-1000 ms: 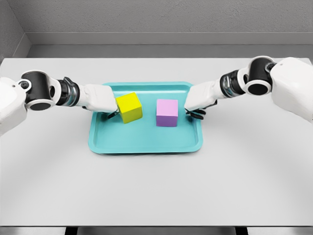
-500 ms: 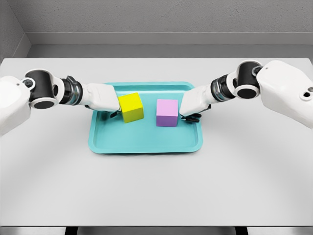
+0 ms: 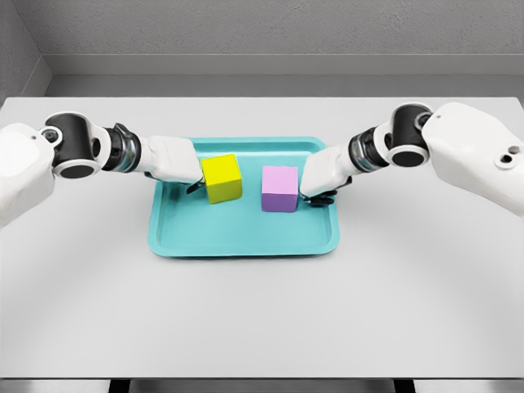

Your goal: Push two cubes

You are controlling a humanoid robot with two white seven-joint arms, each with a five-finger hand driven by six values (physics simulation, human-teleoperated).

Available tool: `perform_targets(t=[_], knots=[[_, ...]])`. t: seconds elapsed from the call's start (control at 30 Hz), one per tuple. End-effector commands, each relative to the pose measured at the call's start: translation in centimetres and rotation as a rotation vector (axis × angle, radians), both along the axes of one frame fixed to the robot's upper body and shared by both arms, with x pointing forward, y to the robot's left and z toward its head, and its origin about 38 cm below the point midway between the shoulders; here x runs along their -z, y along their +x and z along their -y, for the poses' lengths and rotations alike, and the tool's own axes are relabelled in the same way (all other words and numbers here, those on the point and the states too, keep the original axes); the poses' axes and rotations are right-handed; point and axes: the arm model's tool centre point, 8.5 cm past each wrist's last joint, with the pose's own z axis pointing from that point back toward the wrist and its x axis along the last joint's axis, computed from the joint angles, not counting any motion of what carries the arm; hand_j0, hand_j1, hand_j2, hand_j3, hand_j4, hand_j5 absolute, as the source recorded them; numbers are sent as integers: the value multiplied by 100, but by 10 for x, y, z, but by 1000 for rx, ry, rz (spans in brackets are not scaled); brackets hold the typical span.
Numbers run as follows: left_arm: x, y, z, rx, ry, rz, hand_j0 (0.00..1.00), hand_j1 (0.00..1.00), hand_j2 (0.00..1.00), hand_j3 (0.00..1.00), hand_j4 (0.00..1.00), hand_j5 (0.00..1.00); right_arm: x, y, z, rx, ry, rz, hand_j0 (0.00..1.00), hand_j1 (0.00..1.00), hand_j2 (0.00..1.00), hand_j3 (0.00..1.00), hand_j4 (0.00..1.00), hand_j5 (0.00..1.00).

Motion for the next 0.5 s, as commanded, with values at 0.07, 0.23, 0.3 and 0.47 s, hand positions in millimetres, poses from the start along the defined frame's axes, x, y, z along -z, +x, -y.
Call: perform_targets(t=[0.07, 0.23, 0.3, 0.47], knots=[[0, 4, -1, -13, 0, 0, 46, 46, 46, 46, 46, 46, 0, -4, -3, -2, 18, -35, 13, 13, 13, 13, 13, 13], [3, 11, -1, -36, 2, -8, 46, 46, 46, 46, 46, 46, 0, -4, -5, -7, 18, -34, 13, 13, 13, 13, 13, 13], [3, 12, 1, -35, 0, -8, 46, 46, 46, 46, 46, 46, -1, -4, -11, -18, 21, -32, 13, 13, 13, 13, 13, 13], [3, 16, 0, -45, 4, -9, 46, 46, 46, 46, 46, 46, 0, -5, -14, -28, 11, -33, 13, 13, 13, 13, 13, 13]])
